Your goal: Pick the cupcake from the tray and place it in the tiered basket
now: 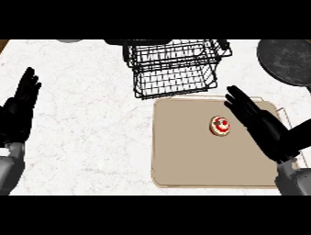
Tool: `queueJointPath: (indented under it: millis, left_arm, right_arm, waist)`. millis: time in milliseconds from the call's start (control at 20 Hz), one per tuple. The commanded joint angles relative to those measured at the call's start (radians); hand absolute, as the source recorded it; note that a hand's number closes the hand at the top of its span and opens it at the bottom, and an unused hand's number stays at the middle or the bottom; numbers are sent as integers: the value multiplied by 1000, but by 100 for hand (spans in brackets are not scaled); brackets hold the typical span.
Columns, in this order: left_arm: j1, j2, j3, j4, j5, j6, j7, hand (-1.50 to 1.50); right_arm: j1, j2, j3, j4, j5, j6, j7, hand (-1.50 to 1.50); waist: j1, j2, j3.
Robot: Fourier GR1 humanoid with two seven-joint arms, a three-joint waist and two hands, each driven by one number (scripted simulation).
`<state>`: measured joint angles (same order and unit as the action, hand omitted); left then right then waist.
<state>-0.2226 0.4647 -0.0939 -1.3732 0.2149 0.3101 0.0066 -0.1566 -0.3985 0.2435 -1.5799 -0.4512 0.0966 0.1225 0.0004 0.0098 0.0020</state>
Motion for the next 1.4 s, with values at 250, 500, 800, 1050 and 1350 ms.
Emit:
queueJointPath:
  millis: [250, 500, 800, 1050, 1350]
  left_arm:
    - [-24, -108, -110, -97, -69, 40, -40, 0]
    - [-21, -176, -166, -100, -67, 39, -24, 0]
    - [10, -217, -195, -109, -102, 74, -30, 0]
    - [18, -183, -182, -131, -98, 59, 7, 0]
    - [32, -219, -200, -115, -130, 100, -25, 0]
  right_arm:
    - [-194, 39, -381, 130, -424, 227, -215, 150]
    - [-156, 91, -355, 338, -614, 406, -66, -150]
    - [-147, -119, -486, 537, -753, 878, -53, -150]
    - [-180, -341, -544, 471, -498, 981, -88, -150]
    - [-256, -491, -604, 227, -163, 1003, -131, -150]
  waist:
    - [10, -1, 8]
    - [25, 8, 7]
    - [12, -2, 2]
    - [-1, -8, 0]
    - [-6, -10, 0]
